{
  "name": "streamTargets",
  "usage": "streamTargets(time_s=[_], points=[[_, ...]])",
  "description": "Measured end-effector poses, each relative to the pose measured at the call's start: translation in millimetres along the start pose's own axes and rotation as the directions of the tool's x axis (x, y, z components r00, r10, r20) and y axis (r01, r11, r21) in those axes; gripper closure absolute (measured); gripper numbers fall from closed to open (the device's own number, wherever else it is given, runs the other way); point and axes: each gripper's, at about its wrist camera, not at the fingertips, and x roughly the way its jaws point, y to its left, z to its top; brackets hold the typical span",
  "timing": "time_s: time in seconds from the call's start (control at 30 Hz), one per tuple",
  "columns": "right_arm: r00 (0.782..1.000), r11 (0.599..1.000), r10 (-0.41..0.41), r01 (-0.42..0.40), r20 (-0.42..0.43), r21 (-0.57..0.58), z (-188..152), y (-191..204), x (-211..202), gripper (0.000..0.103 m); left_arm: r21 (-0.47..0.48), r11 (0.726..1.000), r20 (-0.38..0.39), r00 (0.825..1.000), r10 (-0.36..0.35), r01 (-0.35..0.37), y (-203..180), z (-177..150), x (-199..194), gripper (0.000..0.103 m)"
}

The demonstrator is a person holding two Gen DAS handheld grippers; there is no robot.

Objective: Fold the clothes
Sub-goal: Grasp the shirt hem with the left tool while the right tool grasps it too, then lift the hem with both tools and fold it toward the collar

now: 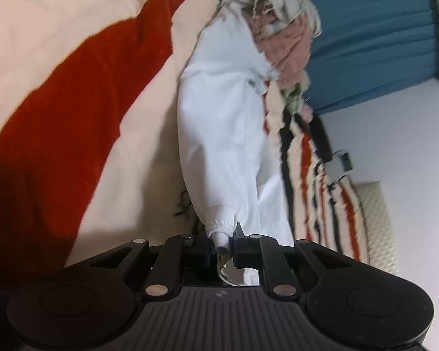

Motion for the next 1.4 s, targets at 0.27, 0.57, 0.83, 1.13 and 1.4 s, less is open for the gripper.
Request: streamTargets(time_s=[0.27, 0.57, 0.83, 1.13, 1.4], points=[[0.991, 0.993, 0.112, -0.113, 0.072, 0.016, 13.7, 15.2, -30.3, 0.098, 0.007, 0.995, 0.072, 0.993, -0.096, 0.096, -20.4, 6.6, -30.7, 0.091], [0.973, 0.979, 0.201, -0.199, 0.114, -0.033, 27.8, 38.2, -76.0, 0.098, 0.089, 0.987, 0.088, 0.986, -0.140, 0.132, -72.8, 0.4, -66.6, 0.091], [0.970, 0.964, 0.231, -0.217, 0.078, -0.156, -9.5, 40.8, -130.4, 0.098, 0.098, 0.983, 0.132, 0.977, -0.168, 0.155, -81.5, -60.0, -121.0, 0.092], [0.982, 0.978, 0.181, -0.173, 0.058, -0.117, -35.2, 19.8, -135.5, 0.098, 0.020, 0.993, 0.116, 0.987, -0.115, 0.114, -53.9, -91.2, -128.2, 0.092], [0.975, 0.979, 0.206, -0.205, 0.078, -0.021, 14.8, 32.5, -102.9, 0.097, 0.049, 0.993, 0.168, 0.979, -0.116, 0.110, -84.8, -29.2, -97.5, 0.092]])
